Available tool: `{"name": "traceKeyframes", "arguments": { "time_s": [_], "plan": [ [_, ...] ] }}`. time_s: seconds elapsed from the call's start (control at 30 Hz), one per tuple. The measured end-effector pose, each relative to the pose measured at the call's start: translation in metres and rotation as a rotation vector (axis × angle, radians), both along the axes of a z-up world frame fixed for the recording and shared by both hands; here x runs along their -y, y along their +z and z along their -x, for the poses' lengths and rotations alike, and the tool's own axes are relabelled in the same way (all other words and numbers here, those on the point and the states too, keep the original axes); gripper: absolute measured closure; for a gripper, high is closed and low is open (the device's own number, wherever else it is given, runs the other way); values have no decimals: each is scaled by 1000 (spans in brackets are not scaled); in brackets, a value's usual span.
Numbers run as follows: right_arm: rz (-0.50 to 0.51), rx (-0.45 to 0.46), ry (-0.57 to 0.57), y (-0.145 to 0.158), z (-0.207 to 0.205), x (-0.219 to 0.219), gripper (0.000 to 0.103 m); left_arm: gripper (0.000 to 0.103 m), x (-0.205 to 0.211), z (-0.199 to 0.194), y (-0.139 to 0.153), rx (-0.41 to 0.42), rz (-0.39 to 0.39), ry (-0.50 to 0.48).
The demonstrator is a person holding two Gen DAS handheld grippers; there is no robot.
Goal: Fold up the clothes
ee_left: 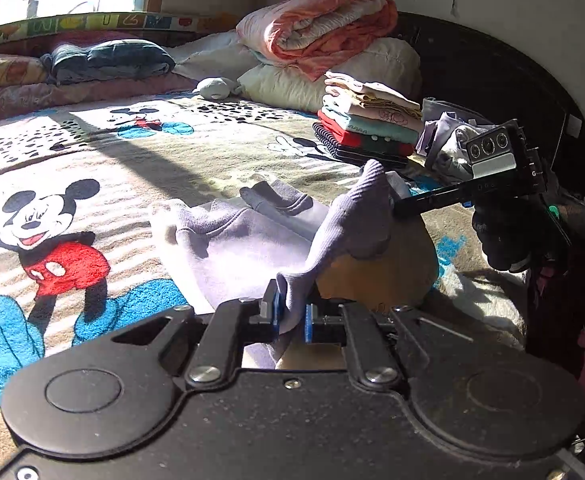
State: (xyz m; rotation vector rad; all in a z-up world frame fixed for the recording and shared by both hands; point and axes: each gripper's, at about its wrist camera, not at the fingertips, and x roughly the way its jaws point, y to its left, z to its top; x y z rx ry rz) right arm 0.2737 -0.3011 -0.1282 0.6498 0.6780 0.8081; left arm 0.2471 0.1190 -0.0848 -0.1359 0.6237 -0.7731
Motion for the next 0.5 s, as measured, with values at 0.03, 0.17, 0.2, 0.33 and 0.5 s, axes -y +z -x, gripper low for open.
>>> {"name": "traceKeyframes", "arguments": {
  "time_s": [0.03,0.17,0.2,0.33,0.5],
  "plan": [
    [-33,-11,-25,-11,5,2,70,92,-5,3,-4,-13,62,27],
    [-71,60,-50,-12,20,3,50,69,-23,19,-20,-49,313,112],
    [-77,78,-48,-8,22,4,36,69,-27,23,-24,-57,375,134],
    [27,115,-24,-3,17,-15,36,69,-15,8,-19,-79,324,165],
    [116,136,-44,3,23,-27,81,92,-6,-6,-24,-124,249,223]
  ]
}}
